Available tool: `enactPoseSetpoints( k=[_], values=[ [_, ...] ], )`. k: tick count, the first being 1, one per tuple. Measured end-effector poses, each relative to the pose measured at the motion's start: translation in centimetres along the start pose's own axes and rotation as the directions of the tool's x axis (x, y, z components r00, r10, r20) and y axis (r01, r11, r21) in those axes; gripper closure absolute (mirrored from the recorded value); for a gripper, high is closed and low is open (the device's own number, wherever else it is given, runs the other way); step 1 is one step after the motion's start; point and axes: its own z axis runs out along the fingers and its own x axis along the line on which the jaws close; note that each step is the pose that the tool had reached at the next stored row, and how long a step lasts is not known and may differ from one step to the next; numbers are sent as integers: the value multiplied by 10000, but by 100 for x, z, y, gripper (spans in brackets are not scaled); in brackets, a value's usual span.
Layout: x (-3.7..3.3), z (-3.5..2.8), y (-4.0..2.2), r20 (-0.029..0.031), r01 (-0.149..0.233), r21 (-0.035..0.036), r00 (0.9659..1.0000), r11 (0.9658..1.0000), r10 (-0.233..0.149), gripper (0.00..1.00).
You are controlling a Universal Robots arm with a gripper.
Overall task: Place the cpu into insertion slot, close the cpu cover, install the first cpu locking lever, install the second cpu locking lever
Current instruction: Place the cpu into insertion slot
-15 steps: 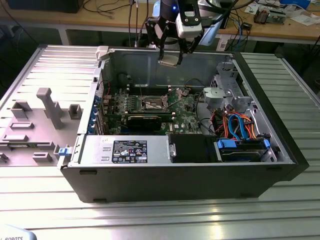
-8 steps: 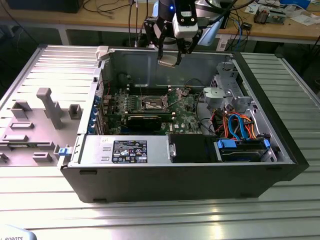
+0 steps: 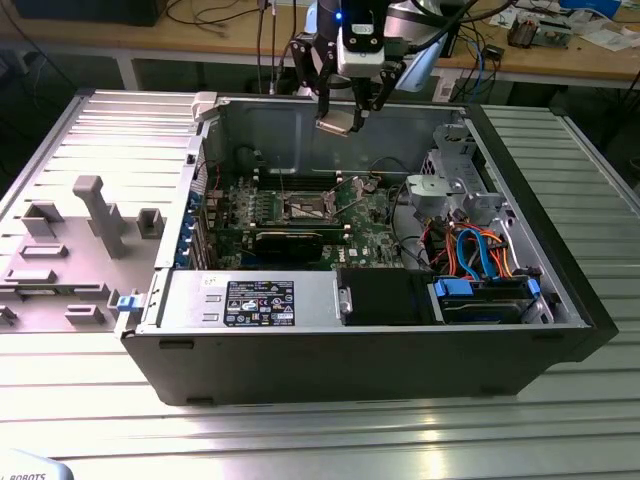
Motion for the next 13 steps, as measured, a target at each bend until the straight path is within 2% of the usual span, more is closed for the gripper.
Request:
enactPoseSetpoints(
  k=[7,10,12,13],
  values=[
    [0,0,0,7,-79,-2,10000,10000,79,46],
    [0,2,0,50,-553,-13,9985,9985,553,46],
    [0,3,0,78,-879,-21,9961,9961,879,46],
    [0,4,0,106,-1191,-30,9928,9929,1191,46]
  ],
)
